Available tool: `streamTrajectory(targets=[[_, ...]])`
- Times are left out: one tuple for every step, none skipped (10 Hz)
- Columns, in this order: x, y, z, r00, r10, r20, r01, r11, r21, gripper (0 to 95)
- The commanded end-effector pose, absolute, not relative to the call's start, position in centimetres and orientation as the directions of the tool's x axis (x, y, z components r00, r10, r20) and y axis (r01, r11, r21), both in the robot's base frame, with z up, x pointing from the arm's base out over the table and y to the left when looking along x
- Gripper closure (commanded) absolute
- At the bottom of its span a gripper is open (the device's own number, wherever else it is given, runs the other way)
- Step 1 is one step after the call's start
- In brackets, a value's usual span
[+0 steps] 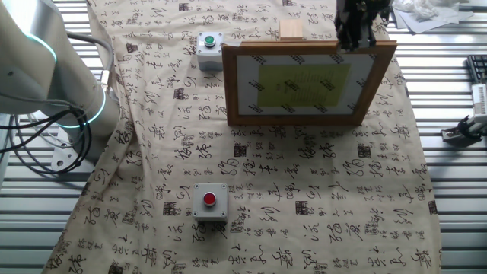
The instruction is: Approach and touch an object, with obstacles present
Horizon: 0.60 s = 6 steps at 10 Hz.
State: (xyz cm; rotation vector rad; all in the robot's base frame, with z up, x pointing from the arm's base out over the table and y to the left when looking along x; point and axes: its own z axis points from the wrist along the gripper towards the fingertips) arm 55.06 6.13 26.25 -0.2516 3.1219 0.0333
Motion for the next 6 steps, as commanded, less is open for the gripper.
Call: streamTrajectory(targets=[[54.84,6.05,26.20,-0.987,-0.161,-0.016,-0.161,0.987,0.019,95.0],[54.79,6.06,26.24,-0.987,-0.160,-0.017,-0.160,0.987,0.019,95.0],[54.72,6.07,26.29,-0.988,-0.154,-0.019,-0.155,0.988,0.028,95.0],[54.77,6.05,26.24,-0.989,-0.149,-0.021,-0.150,0.988,0.030,95.0],[54.77,6.05,26.24,-0.989,-0.149,-0.023,-0.150,0.988,0.036,95.0],[54.77,6.05,26.24,-0.988,-0.154,-0.021,-0.154,0.987,0.034,95.0]])
